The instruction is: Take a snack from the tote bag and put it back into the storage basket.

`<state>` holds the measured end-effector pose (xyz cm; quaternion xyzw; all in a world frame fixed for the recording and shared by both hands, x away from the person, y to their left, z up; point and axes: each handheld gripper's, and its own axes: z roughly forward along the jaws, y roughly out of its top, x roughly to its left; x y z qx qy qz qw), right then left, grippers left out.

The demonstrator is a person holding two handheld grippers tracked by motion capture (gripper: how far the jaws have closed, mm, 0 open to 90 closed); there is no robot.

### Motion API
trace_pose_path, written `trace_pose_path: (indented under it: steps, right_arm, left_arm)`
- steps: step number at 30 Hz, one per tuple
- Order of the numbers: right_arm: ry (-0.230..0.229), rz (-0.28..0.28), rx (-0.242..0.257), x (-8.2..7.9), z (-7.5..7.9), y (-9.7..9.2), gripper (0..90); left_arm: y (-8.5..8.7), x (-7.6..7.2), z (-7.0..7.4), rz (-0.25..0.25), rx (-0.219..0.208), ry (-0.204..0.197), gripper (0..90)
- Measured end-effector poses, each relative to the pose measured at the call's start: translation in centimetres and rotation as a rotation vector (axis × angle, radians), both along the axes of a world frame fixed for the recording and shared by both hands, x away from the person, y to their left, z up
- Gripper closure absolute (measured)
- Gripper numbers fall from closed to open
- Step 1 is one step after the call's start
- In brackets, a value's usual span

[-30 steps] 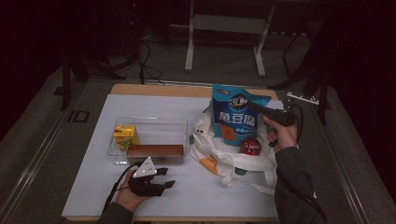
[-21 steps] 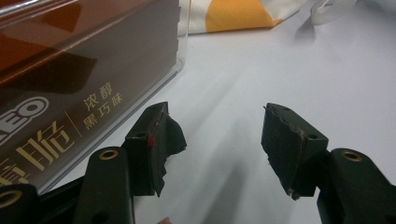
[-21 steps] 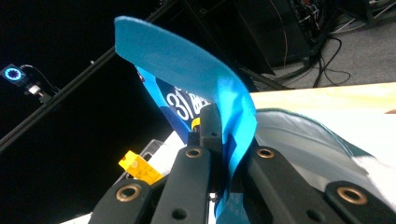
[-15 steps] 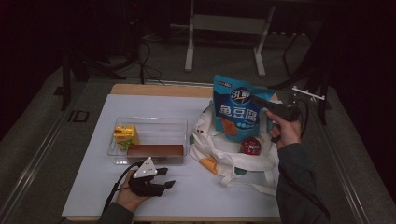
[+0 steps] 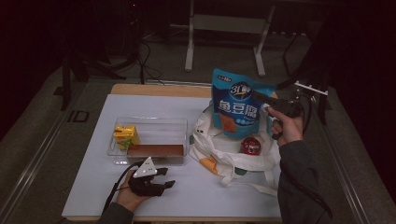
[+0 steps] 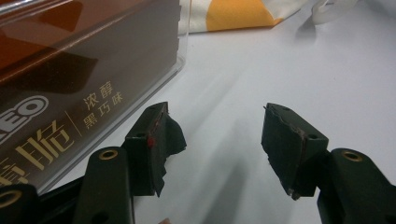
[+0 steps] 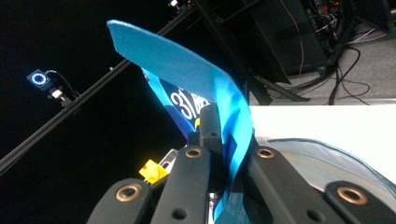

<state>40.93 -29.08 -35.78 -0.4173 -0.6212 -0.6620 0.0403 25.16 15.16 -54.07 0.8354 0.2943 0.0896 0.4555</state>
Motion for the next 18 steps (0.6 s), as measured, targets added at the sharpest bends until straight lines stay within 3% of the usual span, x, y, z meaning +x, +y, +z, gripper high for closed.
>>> trace_pose_path:
  steps: [18]
  right_arm:
    - [-0.023,0.04,0.026,-0.7,2.1,0.4,89.8]
  left_arm:
    - [0.0,0.0,0.0,0.0,-0.003,0.004,42.7]
